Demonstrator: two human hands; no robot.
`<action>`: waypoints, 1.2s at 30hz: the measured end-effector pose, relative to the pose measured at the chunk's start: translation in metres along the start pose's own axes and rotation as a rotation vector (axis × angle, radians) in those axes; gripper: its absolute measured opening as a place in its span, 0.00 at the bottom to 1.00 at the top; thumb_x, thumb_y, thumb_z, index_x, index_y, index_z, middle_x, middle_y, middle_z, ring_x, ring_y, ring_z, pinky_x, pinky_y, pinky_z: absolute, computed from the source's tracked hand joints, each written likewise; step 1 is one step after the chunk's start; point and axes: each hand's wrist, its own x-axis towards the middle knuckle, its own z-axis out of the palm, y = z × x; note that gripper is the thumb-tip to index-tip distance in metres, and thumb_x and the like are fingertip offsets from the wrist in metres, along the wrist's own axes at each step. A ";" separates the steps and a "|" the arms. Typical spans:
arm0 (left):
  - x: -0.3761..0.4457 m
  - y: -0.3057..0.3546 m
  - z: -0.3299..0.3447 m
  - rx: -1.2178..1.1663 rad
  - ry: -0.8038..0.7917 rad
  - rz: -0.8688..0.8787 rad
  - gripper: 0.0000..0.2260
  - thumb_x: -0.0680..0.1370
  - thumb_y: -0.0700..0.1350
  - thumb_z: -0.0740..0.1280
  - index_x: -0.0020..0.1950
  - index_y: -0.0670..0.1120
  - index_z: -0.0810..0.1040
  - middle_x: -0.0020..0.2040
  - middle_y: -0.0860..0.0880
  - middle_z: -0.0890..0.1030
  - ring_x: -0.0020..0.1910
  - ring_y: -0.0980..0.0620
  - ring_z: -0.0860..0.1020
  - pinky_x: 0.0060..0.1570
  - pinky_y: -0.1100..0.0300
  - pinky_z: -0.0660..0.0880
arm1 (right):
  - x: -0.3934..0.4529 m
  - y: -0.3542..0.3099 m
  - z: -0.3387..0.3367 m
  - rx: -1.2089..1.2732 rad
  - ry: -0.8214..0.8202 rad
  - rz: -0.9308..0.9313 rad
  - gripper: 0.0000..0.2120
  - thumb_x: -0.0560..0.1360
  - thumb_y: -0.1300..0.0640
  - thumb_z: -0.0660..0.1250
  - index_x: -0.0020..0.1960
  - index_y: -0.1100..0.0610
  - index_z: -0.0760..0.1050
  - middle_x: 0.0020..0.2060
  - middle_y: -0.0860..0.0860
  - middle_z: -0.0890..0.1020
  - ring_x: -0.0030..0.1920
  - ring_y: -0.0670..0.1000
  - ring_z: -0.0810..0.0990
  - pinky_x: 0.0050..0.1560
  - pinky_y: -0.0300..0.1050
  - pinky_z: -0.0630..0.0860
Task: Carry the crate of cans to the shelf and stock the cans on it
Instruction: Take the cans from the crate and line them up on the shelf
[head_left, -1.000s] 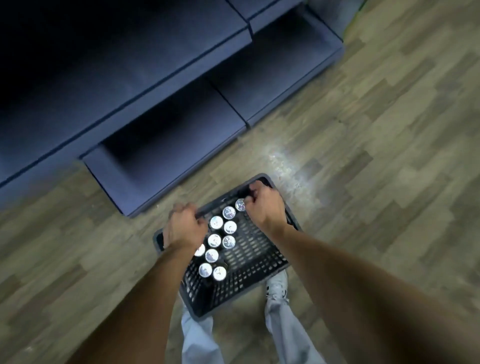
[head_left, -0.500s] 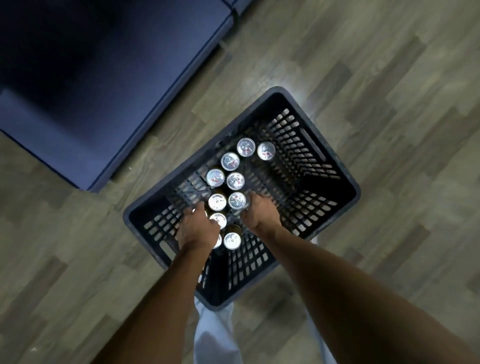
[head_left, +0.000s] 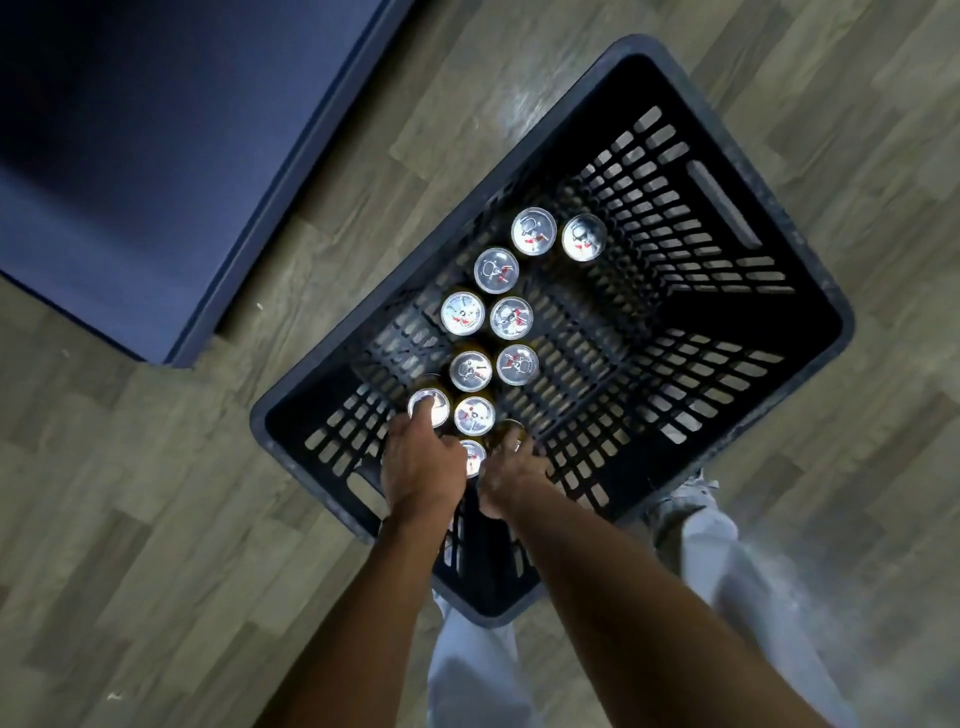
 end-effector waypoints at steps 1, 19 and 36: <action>0.001 -0.003 0.002 -0.005 -0.002 0.002 0.25 0.78 0.41 0.62 0.75 0.53 0.66 0.72 0.45 0.69 0.68 0.44 0.70 0.59 0.51 0.71 | 0.005 -0.001 0.002 -0.007 0.008 0.011 0.28 0.80 0.54 0.62 0.78 0.56 0.60 0.78 0.65 0.41 0.77 0.69 0.47 0.72 0.66 0.61; 0.009 -0.010 0.020 0.045 -0.065 0.043 0.25 0.78 0.45 0.63 0.76 0.51 0.64 0.71 0.44 0.69 0.67 0.43 0.71 0.61 0.50 0.70 | 0.000 0.039 -0.009 -0.172 0.351 0.077 0.20 0.81 0.55 0.59 0.71 0.59 0.65 0.71 0.67 0.63 0.65 0.65 0.69 0.59 0.59 0.75; -0.057 0.078 -0.148 -0.821 -0.235 -0.305 0.06 0.79 0.48 0.65 0.49 0.50 0.81 0.50 0.45 0.83 0.43 0.48 0.79 0.43 0.57 0.74 | -0.210 0.055 -0.190 1.054 0.021 -0.424 0.15 0.73 0.58 0.72 0.56 0.52 0.72 0.44 0.51 0.76 0.46 0.51 0.75 0.44 0.44 0.73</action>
